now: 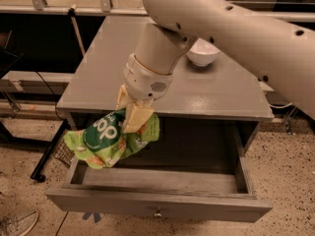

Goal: Place green rice chip bag into top drawer

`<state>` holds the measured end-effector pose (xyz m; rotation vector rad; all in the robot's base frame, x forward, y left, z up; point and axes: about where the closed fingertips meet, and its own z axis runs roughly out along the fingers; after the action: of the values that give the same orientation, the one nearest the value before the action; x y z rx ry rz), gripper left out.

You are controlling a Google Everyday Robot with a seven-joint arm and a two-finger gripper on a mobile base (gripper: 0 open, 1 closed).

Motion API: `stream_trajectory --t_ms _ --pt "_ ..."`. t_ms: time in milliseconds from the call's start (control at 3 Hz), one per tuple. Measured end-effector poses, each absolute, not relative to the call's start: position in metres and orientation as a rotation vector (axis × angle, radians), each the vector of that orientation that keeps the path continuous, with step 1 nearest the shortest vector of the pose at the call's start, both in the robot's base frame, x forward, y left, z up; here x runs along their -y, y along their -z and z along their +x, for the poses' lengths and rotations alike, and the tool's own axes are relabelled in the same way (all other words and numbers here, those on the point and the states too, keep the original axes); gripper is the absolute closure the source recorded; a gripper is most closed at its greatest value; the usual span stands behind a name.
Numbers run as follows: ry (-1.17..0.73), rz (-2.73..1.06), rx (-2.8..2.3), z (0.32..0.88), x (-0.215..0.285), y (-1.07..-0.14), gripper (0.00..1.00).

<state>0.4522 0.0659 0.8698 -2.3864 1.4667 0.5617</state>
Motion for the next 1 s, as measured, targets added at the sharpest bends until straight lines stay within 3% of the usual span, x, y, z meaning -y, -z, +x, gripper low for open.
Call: stream_trajectory --t_ms 667,1000 --pt "-0.788 -2.399 -1.429 0.454 -0.057 -0.803 1.00" --pt "-0.783 -2.431 -1.355 0.457 -0.058 -0.785 1.00"
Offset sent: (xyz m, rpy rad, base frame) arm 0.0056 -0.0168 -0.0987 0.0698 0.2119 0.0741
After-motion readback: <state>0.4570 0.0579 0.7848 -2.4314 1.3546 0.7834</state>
